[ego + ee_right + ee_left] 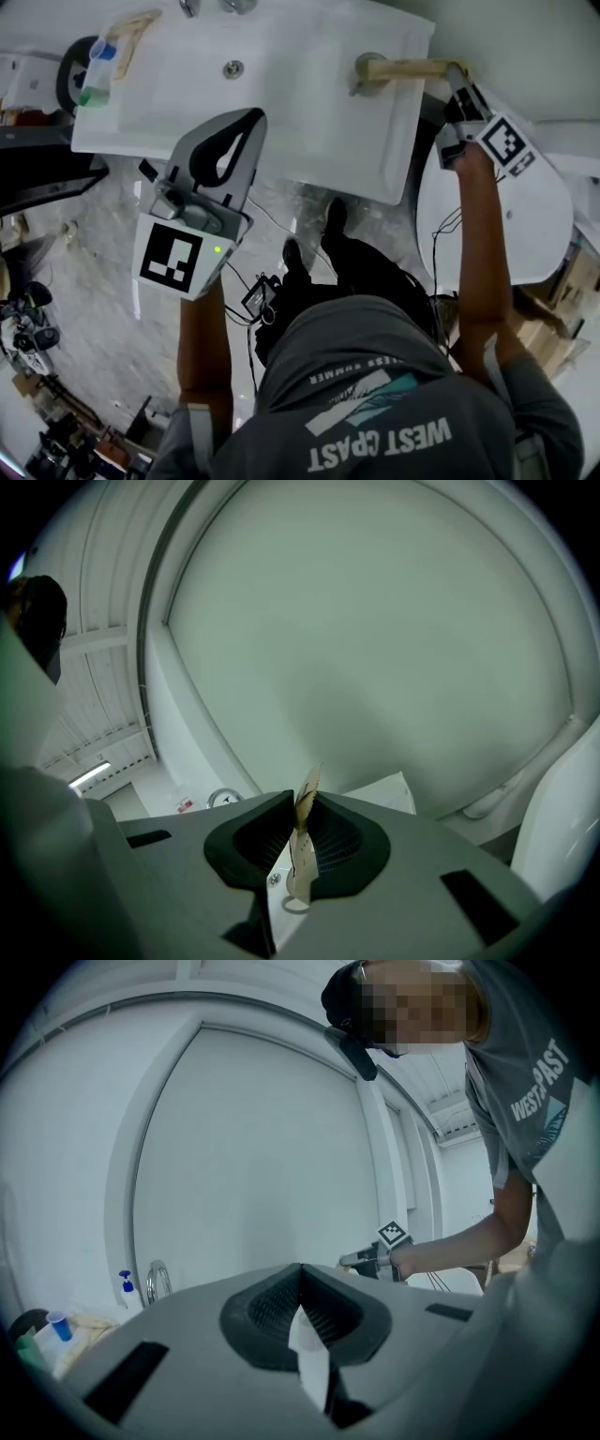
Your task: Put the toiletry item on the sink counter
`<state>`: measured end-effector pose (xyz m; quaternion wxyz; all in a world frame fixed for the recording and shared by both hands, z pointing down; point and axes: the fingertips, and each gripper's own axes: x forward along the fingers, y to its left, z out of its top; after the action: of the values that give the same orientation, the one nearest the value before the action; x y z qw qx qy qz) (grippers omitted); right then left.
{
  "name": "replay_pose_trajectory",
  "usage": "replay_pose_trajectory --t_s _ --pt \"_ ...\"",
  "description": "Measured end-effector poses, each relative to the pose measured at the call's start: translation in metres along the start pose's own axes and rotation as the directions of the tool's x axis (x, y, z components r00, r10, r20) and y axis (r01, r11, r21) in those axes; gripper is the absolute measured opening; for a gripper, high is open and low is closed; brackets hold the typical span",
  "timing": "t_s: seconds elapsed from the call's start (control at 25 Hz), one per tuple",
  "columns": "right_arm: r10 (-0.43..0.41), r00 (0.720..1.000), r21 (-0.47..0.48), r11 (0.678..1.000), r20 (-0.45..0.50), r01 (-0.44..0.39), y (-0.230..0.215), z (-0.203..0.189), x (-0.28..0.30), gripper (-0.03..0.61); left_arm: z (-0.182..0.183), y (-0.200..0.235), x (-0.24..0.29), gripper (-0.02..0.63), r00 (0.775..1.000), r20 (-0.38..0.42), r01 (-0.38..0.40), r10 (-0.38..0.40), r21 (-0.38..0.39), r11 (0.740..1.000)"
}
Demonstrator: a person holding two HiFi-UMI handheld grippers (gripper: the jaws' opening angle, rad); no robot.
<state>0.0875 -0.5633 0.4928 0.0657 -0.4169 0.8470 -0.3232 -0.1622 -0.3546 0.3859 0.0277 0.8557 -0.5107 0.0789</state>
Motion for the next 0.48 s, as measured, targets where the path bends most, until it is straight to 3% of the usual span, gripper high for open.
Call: replay_pose_trajectory --t_s 0.12,0.48 --pt "-0.028 0.999 0.032 0.999 -0.017 0.028 -0.008 -0.013 0.009 0.066 -0.005 0.002 0.001 0.002 1.0 0.001 -0.01 0.01 -0.006 1.0" --pt "-0.003 0.997 -0.034 0.999 -0.078 0.0 -0.002 -0.034 0.027 0.072 -0.007 -0.004 -0.011 0.002 0.999 0.005 -0.035 0.035 -0.015 0.999"
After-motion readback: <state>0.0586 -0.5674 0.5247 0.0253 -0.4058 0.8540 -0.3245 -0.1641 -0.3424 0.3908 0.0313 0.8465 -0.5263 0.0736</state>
